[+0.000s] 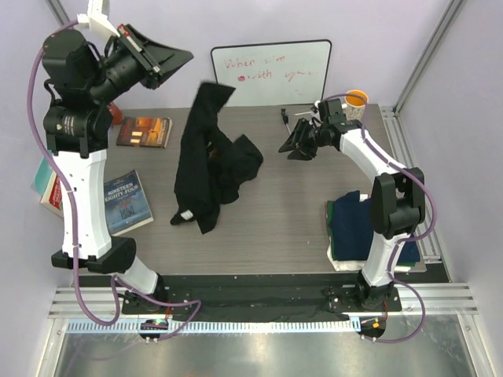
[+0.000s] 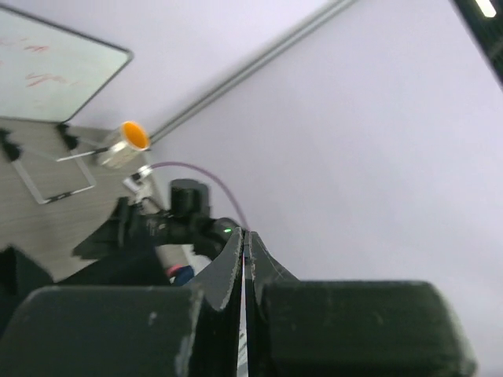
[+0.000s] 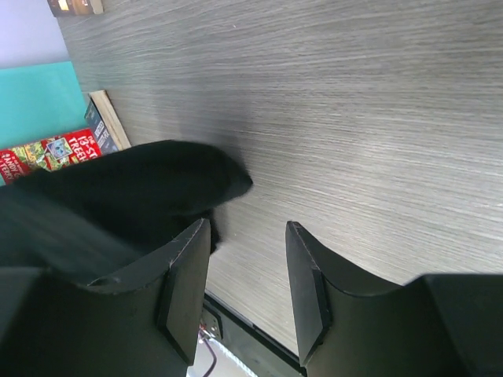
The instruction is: Fold and stack the t-shirts
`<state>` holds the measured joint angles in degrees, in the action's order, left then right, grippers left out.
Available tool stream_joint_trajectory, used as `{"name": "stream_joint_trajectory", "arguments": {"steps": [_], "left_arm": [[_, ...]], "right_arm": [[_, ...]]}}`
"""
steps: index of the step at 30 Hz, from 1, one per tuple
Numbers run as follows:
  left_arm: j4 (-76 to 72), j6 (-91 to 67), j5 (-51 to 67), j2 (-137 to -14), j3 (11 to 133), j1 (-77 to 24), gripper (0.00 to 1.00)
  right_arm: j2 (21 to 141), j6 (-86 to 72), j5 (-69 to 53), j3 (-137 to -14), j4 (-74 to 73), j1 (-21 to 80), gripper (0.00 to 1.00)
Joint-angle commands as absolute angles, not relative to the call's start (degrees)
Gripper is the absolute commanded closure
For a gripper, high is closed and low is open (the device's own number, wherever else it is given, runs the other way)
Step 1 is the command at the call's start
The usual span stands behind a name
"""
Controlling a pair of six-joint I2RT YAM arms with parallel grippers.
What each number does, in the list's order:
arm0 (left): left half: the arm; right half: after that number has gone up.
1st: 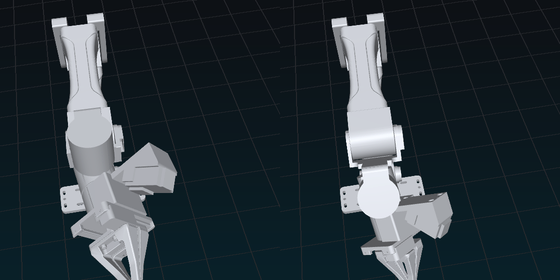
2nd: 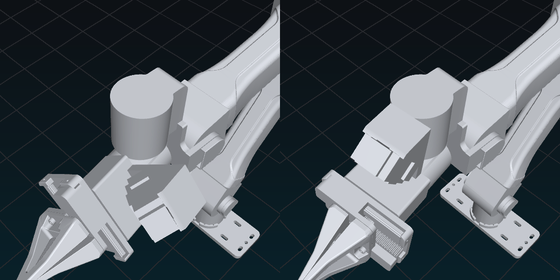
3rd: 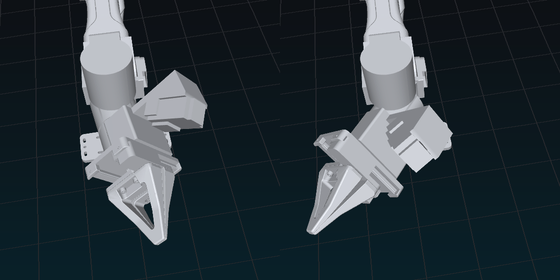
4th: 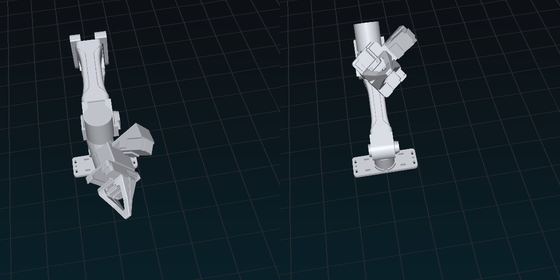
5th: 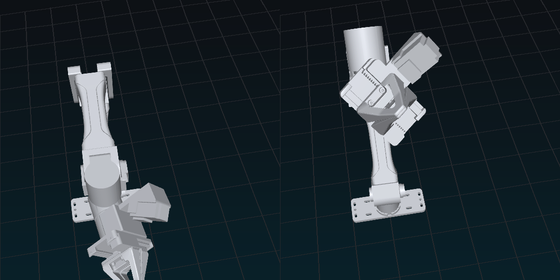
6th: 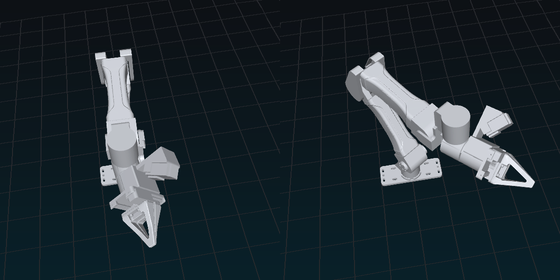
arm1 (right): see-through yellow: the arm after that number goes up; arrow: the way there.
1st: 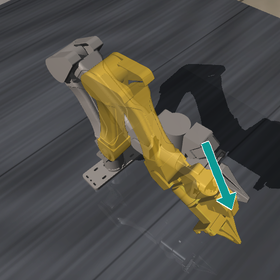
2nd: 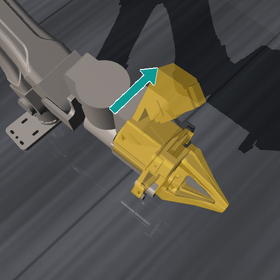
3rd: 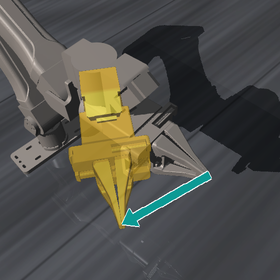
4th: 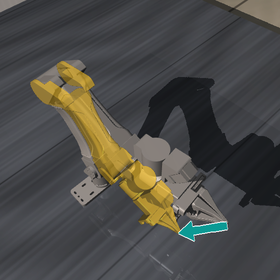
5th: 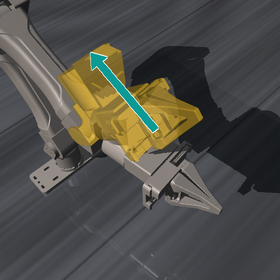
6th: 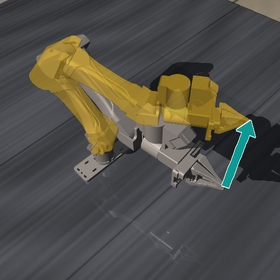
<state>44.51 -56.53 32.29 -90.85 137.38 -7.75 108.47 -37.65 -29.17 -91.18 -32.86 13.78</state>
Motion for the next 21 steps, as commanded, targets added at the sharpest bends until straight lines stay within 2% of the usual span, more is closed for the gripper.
{"name": "stream_joint_trajectory", "arguments": {"steps": [1,6,9,11,14,17,18,21], "left_arm": [[28.26,-66.60,41.22,-90.62,141.23,-7.91,1.00],[17.42,-72.86,43.07,-91.76,142.91,-7.91,1.00],[17.75,-72.34,43.15,-90.97,139.15,-7.91,1.00],[17.84,-71.11,43.24,-88.87,131.86,-7.91,1.00],[22.22,-64.82,42.37,-86.14,122.37,-7.91,1.00],[38.63,-56.63,36.50,-85.25,117.61,-7.47,1.00],[47.72,-50.77,30.73,-85.43,116.81,-7.47,0.89],[57.54,-44.50,21.83,-84.47,108.16,-7.47,0.62]], "right_arm": [[104.24,-40.42,-30.24,-87.11,-27.25,14.24,0.52],[104.06,-40.26,-31.55,-84.64,-25.75,14.50,0.52],[104.24,-39.46,-31.82,-84.20,-25.84,14.50,0.52],[104.94,-39.03,-32.34,-84.46,-25.93,14.50,0.52],[105.38,-38.59,-33.22,-84.64,-26.19,14.59,0.52],[105.82,-36.66,-33.92,-85.34,-27.68,15.29,0.53],[106.08,-34.91,-34.19,-85.78,-28.38,16.25,0.53],[107.84,-32.53,-34.36,-87.71,-32.25,18.01,0.53]]}}
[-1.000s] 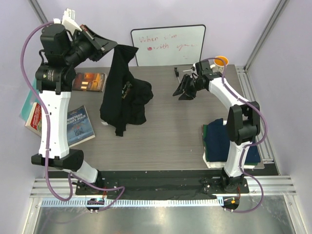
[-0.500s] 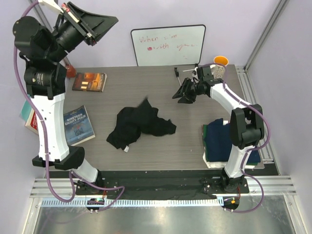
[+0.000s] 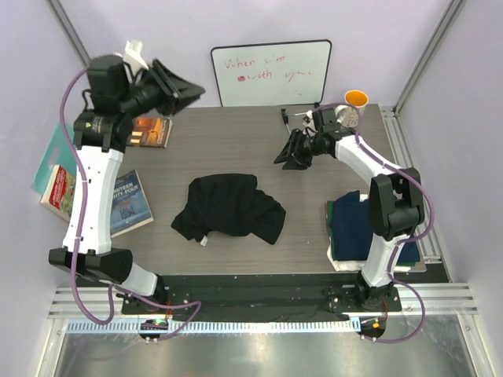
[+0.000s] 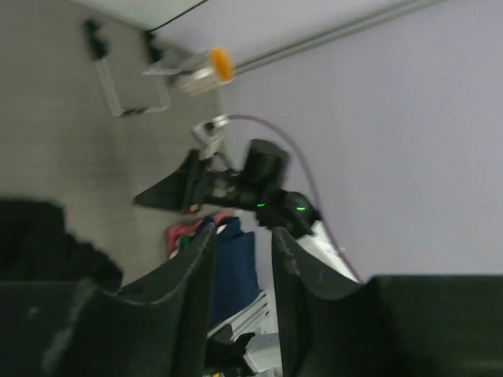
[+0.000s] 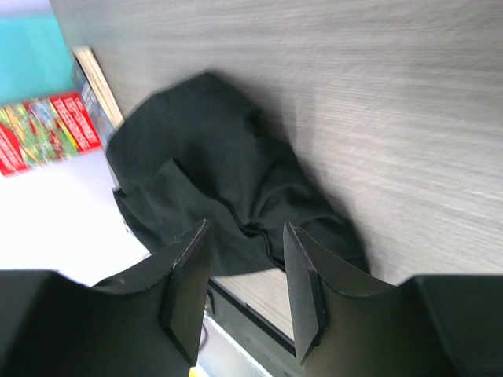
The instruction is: Fold and stack the t-shirts
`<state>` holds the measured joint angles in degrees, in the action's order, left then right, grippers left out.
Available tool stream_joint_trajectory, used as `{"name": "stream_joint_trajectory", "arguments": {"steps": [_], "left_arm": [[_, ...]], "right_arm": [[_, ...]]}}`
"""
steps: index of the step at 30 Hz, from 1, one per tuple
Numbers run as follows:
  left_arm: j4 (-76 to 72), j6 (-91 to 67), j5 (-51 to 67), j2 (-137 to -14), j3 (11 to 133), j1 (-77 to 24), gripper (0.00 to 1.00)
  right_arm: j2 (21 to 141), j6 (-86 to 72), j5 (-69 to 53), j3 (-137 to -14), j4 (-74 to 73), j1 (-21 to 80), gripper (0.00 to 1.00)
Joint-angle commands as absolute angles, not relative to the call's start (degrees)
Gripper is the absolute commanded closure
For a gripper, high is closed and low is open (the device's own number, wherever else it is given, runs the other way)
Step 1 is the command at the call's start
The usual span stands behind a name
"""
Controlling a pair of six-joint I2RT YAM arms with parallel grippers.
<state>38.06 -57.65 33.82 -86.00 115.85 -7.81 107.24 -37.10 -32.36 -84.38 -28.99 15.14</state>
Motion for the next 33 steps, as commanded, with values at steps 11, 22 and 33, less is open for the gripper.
{"name": "stream_joint_trajectory", "arguments": {"steps": [11,22,33], "left_arm": [[56.52,-40.70,14.76,-76.90,72.35,-7.38,0.42],[50.63,-35.60,16.43,-83.04,67.14,-7.47,0.40],[45.88,-33.92,18.02,-91.23,69.17,-7.38,0.70]], "right_arm": [[113.02,-33.04,-35.68,-88.59,-32.69,18.72,0.53],[116.01,-32.87,-36.56,-91.14,-34.53,18.72,0.54],[116.19,-31.64,-36.21,-91.58,-36.56,18.46,0.53]]}}
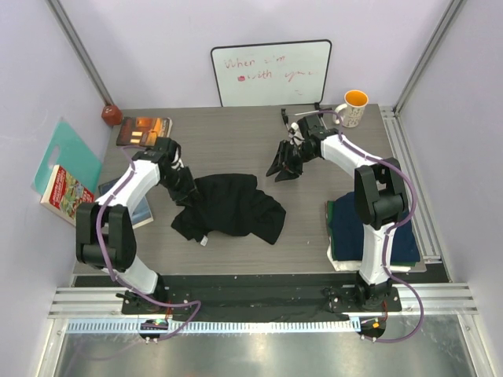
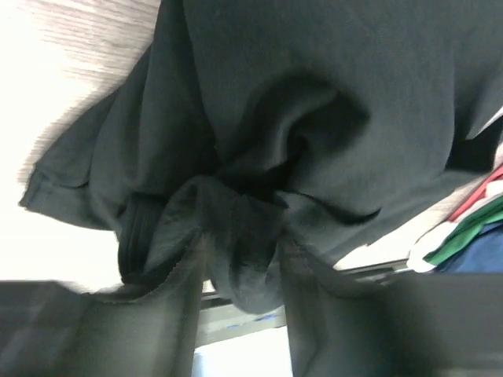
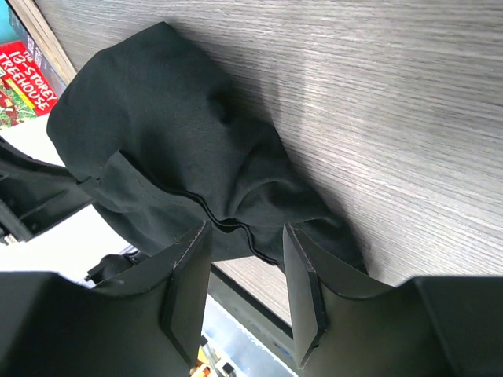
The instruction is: Fold and stack the t-shirts
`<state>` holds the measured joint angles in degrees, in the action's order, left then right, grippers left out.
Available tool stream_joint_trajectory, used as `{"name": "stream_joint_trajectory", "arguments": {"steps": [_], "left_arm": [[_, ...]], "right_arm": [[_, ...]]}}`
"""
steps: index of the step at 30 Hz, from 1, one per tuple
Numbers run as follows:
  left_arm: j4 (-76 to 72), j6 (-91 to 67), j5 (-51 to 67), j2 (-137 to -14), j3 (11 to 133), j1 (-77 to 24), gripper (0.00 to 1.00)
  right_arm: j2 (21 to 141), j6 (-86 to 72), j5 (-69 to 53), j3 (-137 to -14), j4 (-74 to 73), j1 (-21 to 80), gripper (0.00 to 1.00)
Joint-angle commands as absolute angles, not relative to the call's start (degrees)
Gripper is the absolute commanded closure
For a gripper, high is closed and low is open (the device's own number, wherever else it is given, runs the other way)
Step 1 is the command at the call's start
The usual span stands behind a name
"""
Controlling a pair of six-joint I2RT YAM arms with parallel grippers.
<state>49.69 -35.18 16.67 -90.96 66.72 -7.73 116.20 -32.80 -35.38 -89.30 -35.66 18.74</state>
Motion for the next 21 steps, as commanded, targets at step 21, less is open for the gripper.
{"name": "stream_joint_trajectory", "arguments": {"steps": [21], "left_arm": [[44.58,-63.87,28.64,-102.67,157.42,-14.76,1.00]], "right_arm": [[115.49,-33.40,-34.72,-92.90,-33.67,18.54,0.54]]}}
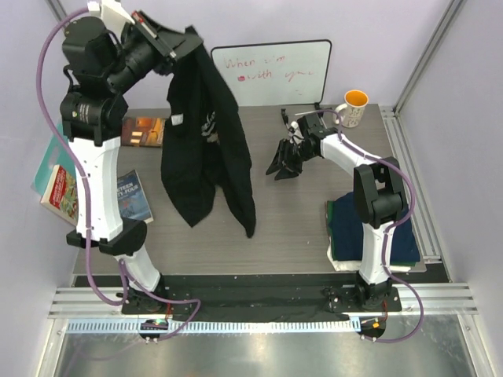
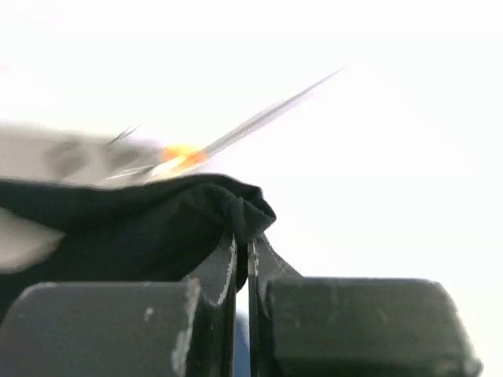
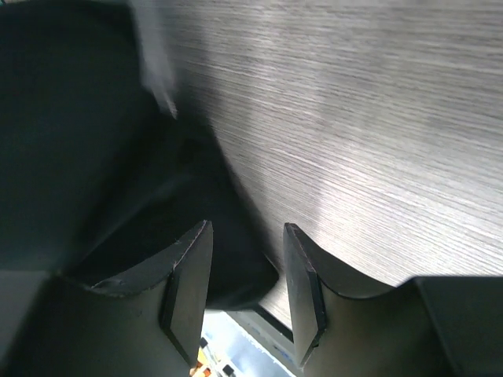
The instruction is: Fold and stack the t-shirts
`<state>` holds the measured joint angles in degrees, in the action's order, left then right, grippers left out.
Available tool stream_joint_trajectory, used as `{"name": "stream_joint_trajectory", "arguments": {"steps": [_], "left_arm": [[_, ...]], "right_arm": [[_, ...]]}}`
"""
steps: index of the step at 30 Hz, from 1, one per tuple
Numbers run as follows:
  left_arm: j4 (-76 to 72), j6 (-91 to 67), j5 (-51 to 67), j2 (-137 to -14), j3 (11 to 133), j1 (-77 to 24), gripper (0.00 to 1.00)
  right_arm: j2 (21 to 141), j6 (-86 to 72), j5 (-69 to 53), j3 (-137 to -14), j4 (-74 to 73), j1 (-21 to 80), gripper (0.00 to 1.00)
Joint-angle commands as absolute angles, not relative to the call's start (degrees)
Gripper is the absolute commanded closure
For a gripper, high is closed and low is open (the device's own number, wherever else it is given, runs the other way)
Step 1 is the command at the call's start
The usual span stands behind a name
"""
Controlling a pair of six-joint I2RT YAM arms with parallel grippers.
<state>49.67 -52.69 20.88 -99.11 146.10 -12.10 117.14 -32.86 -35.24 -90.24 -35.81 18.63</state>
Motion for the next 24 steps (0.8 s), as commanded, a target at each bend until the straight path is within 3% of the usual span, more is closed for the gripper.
{"name": "stream_joint_trajectory", "arguments": {"steps": [1,6,12,18,24], "left_arm": [[39.51,-66.85,29.78,-100.92,150.97,-14.77,1.00],[35.69,-63.90,32.42,-89.48,135.54,-14.85,1.00],[34.80,-60.82,37.71,-86.93,137.02,-18.98,1.00],[36.47,-59.95,42.00,-87.97,130.01,-20.12,1.00],[44.72,-50.48,45.53,-93.68,117.36,-29.24,1.00]], "right_arm": [[115.31,-33.57,-34.72,-92.81,-33.14,18.63,0.54],[114.09,-36.12,-35.51,-90.97,-28.14,18.72,0.54],[110.66,-37.70,-34.19,-86.75,-25.40,19.25,0.54],[105.39,-38.67,-30.86,-81.57,-24.26,19.25,0.54],[97.40,-39.81,-22.26,-77.00,-24.87,16.62,0.53]]}}
